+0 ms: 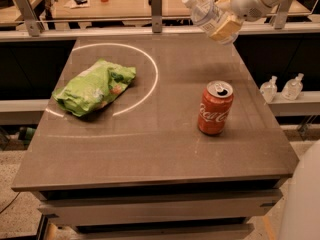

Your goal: Knock blue plastic bottle over

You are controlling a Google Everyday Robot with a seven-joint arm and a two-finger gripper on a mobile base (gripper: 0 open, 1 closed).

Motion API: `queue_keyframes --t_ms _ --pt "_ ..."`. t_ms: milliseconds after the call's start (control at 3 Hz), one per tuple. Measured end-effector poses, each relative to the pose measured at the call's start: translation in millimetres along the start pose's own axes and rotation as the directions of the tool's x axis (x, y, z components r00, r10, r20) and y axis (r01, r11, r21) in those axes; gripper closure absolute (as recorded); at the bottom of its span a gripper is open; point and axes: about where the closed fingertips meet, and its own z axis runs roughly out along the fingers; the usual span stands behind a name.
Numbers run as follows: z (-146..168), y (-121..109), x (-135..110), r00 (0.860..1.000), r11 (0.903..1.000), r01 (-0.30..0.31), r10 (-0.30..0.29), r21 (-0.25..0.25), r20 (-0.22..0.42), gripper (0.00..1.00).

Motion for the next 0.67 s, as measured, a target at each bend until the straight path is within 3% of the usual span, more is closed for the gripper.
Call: queue_keyframes --t_ms 333,667 --pt "1 14 16 0.965 0.9756 0.202 -0.213 -0.085 -0.155 1.00" --pt "5 37 38 0.897 0.9223 0.337 -0.376 -0.190 -0.235 1.00"
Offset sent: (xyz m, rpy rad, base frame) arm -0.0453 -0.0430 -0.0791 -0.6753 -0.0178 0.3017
